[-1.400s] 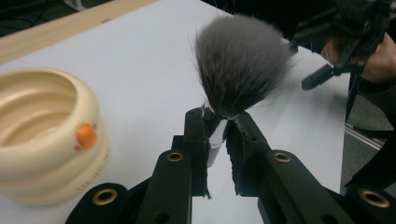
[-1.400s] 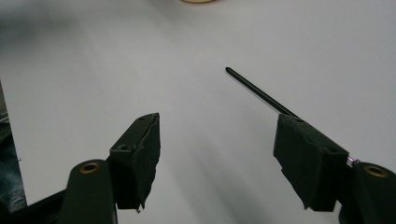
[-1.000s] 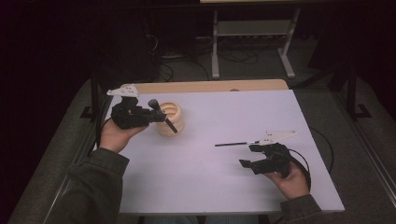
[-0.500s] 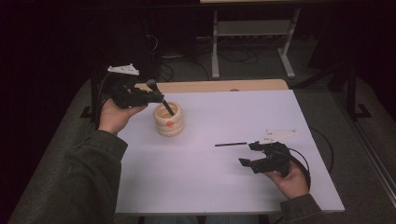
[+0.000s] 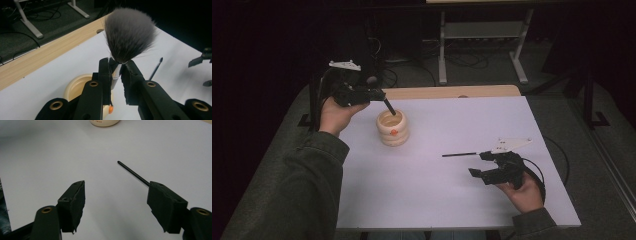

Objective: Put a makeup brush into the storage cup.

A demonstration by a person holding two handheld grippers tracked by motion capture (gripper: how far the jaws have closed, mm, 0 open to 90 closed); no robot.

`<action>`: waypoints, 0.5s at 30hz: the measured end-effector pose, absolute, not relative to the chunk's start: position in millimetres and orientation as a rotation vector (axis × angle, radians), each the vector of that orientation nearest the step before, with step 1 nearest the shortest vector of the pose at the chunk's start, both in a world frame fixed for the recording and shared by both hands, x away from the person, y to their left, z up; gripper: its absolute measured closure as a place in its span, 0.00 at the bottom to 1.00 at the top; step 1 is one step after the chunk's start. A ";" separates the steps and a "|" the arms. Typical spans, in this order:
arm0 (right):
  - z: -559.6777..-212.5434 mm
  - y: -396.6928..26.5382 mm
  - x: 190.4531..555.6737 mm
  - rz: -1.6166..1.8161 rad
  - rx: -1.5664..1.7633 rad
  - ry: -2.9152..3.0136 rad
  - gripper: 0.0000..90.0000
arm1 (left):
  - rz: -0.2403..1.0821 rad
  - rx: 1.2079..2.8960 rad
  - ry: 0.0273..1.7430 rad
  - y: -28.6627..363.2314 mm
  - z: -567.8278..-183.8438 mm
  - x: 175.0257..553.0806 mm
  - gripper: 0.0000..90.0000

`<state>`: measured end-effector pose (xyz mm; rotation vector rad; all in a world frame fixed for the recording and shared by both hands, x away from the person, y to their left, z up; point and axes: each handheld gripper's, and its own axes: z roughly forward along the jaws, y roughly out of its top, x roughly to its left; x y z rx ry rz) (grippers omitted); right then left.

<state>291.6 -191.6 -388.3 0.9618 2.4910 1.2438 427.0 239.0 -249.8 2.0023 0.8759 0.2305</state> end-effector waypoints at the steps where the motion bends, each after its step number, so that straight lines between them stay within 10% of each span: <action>1: -388.2 -191.5 291.5 1.243 0.962 2.490 0.33 | 0.230 2.000 0.882 239.3 -250.1 427.9 0.87; 15: -386.0 -195.4 291.1 1.250 0.961 2.463 0.34 | 0.249 2.003 0.955 240.3 -263.1 442.4 0.87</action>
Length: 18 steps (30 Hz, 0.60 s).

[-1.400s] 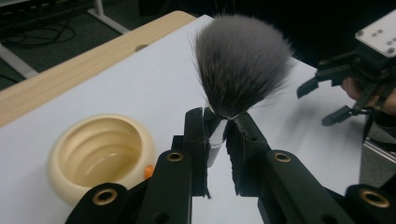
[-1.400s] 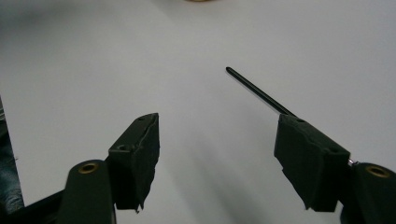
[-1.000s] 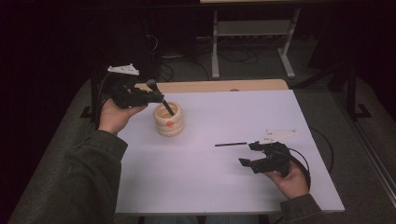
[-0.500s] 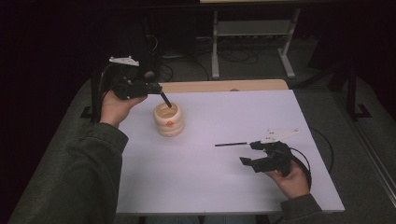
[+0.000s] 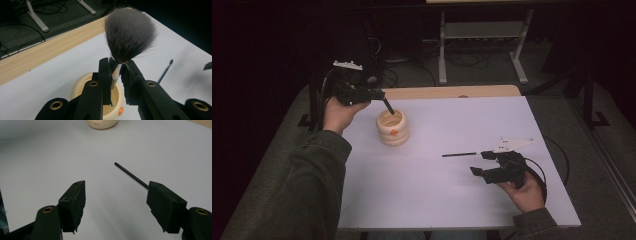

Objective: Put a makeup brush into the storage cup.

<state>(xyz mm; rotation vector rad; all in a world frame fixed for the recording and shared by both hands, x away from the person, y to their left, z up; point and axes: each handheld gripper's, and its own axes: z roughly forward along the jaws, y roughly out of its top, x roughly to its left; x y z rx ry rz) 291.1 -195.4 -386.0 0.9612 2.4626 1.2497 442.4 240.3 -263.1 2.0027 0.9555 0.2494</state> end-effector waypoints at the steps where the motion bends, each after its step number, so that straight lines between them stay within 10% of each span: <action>1: -385.5 -195.4 290.6 1.250 0.968 2.463 0.34 | 0.250 1.999 0.958 240.4 -263.5 442.6 0.87; 18: -384.7 -197.6 291.1 1.249 0.974 2.452 0.34 | 0.241 2.000 1.018 244.6 -289.8 445.7 0.87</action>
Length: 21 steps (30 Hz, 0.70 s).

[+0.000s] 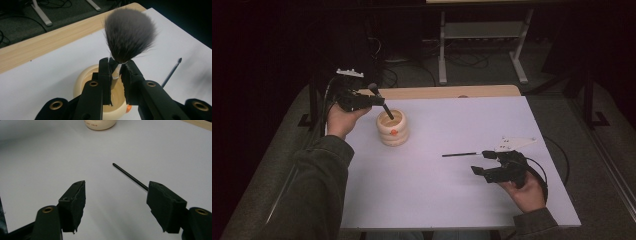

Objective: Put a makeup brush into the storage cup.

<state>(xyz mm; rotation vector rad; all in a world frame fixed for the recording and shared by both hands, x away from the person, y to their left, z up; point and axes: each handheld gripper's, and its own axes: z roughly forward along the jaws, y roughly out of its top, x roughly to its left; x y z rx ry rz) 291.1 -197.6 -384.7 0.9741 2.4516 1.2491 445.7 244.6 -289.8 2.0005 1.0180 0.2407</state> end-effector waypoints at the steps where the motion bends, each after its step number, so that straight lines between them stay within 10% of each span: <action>1: -384.8 -197.3 290.9 1.247 0.975 2.453 0.34 | 0.236 1.997 1.021 244.9 -290.7 445.7 0.87; 21: -386.5 -195.8 290.8 1.242 0.973 2.463 0.34 | 0.225 2.003 1.040 240.2 -313.5 442.4 0.87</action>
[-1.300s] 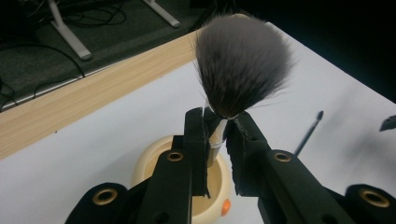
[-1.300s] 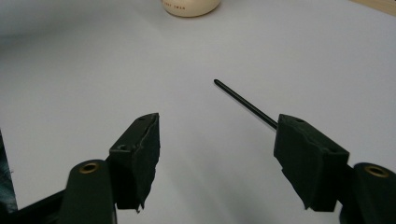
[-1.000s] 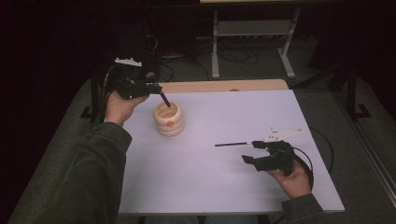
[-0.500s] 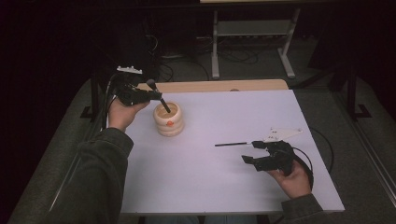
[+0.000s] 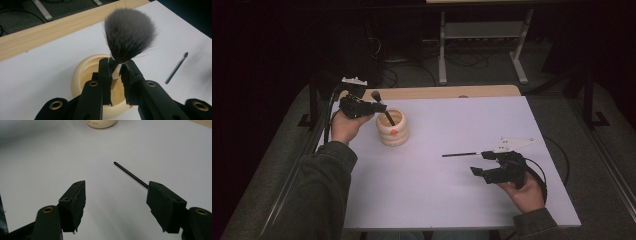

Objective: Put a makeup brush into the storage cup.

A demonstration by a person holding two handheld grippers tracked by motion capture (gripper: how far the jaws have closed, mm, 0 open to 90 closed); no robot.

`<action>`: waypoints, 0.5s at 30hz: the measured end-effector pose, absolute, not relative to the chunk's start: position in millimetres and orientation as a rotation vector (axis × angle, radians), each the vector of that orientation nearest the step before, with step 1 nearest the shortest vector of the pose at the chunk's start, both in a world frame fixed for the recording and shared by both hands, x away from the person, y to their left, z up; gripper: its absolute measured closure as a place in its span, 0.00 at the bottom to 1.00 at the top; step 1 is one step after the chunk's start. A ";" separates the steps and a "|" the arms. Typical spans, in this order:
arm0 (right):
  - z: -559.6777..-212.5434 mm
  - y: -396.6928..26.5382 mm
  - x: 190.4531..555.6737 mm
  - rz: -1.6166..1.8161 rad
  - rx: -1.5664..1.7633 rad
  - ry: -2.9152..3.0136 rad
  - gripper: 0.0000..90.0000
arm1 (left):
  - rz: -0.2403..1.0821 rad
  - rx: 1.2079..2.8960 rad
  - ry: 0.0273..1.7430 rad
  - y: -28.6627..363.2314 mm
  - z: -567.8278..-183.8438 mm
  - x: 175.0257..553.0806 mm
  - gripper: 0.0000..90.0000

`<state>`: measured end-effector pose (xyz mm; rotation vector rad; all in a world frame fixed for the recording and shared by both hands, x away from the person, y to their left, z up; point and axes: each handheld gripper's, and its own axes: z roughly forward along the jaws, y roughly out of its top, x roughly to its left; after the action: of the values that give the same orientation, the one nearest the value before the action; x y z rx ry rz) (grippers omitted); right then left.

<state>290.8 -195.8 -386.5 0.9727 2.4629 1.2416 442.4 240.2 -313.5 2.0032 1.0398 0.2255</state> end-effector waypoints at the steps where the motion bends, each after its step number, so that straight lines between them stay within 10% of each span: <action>1: -386.8 -195.8 291.0 1.242 0.972 2.466 0.34 | 0.230 2.003 1.039 240.0 -314.7 442.0 0.87; 15: -388.0 -193.8 291.1 1.248 0.981 2.472 0.34 | 0.223 2.012 1.061 242.0 -332.7 439.7 0.87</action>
<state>291.1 -193.8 -388.0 0.9806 2.4722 1.2480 439.7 242.0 -332.7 2.0115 1.0610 0.2230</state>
